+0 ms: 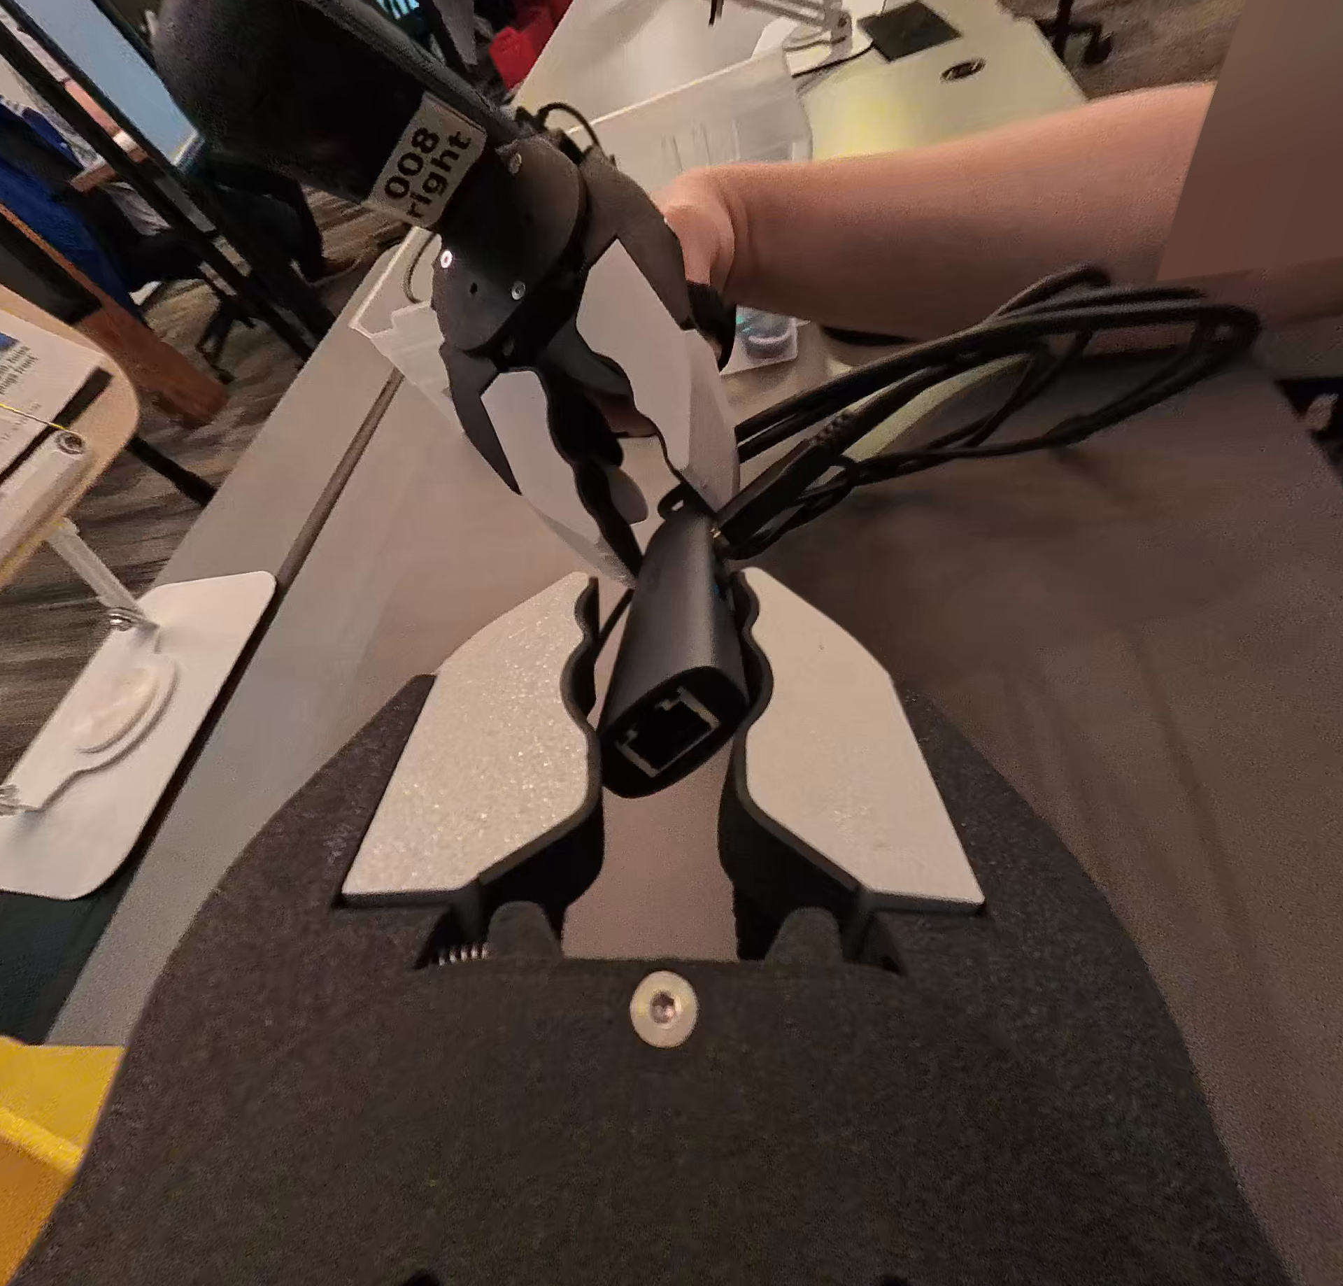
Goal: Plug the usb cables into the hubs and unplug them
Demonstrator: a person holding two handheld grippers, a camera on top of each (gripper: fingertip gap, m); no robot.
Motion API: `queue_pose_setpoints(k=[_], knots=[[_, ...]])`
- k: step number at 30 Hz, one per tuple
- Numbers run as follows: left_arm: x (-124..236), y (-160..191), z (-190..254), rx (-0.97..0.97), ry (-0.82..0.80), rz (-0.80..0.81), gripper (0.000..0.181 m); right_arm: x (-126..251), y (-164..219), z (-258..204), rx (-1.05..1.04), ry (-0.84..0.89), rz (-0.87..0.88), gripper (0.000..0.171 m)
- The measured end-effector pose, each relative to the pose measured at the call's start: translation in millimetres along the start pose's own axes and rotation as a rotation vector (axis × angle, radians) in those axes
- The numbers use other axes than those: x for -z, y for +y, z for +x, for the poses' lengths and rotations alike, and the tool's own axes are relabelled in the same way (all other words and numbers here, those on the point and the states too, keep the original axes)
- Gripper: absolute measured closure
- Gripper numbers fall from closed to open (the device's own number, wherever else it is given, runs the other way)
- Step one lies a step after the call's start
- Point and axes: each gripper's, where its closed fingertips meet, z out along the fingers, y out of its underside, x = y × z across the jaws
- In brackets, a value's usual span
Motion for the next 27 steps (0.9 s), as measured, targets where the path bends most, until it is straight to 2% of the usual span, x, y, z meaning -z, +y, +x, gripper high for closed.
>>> queue_pose_setpoints(k=[10,20,27], knots=[[-13,27,8,-0.211,-0.025,-0.149,0.156,0,22,0,-0.159,-0.032,-0.116,0.139],[-13,20,18,-0.365,-0.02,-0.127,0.163,0,24,-13,-0.229,-0.054,-0.186,0.139],[-19,12,19,-0.347,-0.043,-0.054,0.154,2,29,-18,-0.269,-0.049,-0.23,0.139]])
